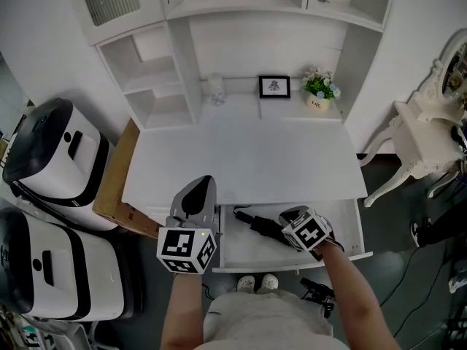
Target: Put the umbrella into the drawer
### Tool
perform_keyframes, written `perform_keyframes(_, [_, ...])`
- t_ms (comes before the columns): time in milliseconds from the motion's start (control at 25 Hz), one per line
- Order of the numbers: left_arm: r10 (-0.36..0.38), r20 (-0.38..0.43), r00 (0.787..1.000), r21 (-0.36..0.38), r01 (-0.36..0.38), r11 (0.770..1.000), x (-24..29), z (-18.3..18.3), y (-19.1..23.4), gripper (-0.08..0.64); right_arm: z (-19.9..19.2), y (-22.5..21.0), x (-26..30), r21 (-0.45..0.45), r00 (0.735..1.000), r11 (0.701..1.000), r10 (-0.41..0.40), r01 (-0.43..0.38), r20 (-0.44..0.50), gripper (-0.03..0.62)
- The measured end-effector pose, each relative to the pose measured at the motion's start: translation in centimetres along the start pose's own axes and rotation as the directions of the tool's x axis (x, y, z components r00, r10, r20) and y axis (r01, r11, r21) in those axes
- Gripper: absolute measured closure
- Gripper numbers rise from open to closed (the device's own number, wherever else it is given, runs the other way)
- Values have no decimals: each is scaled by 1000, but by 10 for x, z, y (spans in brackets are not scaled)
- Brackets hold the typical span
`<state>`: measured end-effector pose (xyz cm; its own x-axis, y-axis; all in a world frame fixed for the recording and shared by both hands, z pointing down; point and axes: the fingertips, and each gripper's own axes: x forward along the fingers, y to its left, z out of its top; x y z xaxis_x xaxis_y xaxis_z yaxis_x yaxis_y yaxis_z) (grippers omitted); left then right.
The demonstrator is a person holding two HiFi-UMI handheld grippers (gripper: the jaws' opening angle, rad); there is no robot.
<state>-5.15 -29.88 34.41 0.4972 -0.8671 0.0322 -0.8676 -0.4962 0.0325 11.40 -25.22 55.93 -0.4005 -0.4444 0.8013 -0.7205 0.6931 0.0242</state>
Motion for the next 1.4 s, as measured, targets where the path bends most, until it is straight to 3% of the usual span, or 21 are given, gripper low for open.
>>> perform_keyframes(320, [-19, 40, 999, 4, 19, 1000, 8, 15, -6, 552, 30, -7, -48, 32, 986, 998, -60, 56, 155, 586])
perform_keyframes(560, [-44, 61, 997, 25, 42, 999, 13, 26, -15, 552, 51, -26, -98, 97, 945, 985, -163, 141, 282, 586])
perform_keyframes(1000, [-80, 105, 991, 61, 74, 995, 19, 48, -26, 552, 89, -58, -189, 213, 794, 933, -358, 290, 491, 586])
perform_keyframes(1400, [-107, 163, 981, 111, 89, 990, 24, 78, -41, 552, 122, -66, -256, 250, 649, 898, -436, 363, 624, 586])
